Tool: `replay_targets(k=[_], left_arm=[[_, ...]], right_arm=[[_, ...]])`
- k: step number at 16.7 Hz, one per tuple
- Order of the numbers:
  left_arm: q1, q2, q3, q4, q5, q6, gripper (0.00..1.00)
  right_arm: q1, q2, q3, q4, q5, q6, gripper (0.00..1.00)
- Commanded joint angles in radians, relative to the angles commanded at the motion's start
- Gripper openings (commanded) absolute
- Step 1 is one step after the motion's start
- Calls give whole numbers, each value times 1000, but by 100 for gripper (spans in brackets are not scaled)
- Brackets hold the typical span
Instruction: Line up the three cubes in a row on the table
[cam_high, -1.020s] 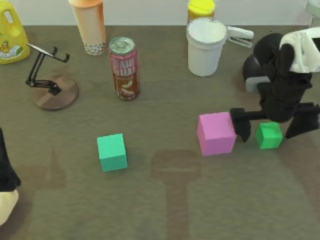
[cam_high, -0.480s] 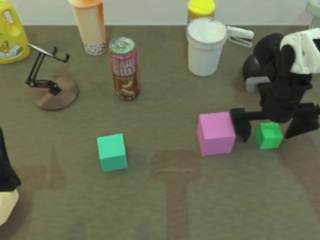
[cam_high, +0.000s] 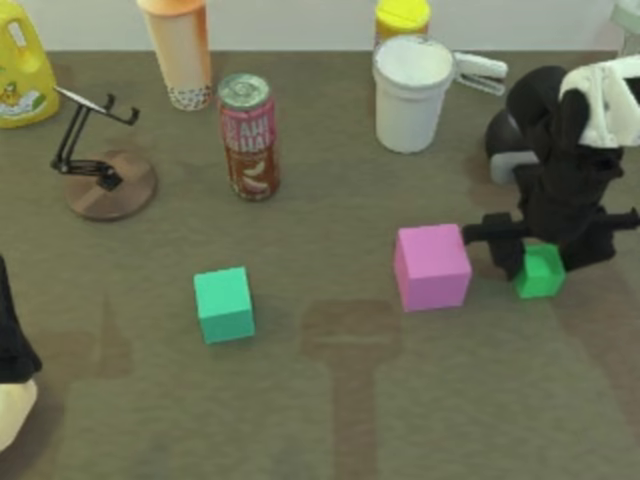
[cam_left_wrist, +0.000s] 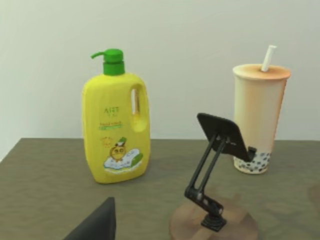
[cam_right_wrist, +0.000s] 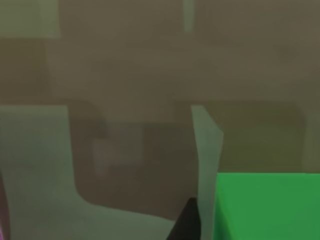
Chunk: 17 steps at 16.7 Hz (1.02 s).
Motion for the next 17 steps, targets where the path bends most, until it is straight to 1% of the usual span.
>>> replay_targets(k=[1, 2, 9, 11, 13, 17], left_arm=[[0, 0, 0, 0, 0, 0, 100], [0, 0, 0, 0, 0, 0, 100], [0, 0, 0, 0, 0, 0, 100], [0, 0, 0, 0, 0, 0, 100], [0, 0, 0, 0, 0, 0, 100], [0, 0, 0, 0, 0, 0, 100]], right_arm=[[0, 0, 0, 0, 0, 0, 2], [0, 0, 0, 0, 0, 0, 0], [0, 0, 0, 0, 0, 0, 0], [-2, -37, 15, -18, 7, -4, 0], [1, -52, 41, -56, 7, -5, 0], [5, -110, 119, -206, 6, -5, 0]])
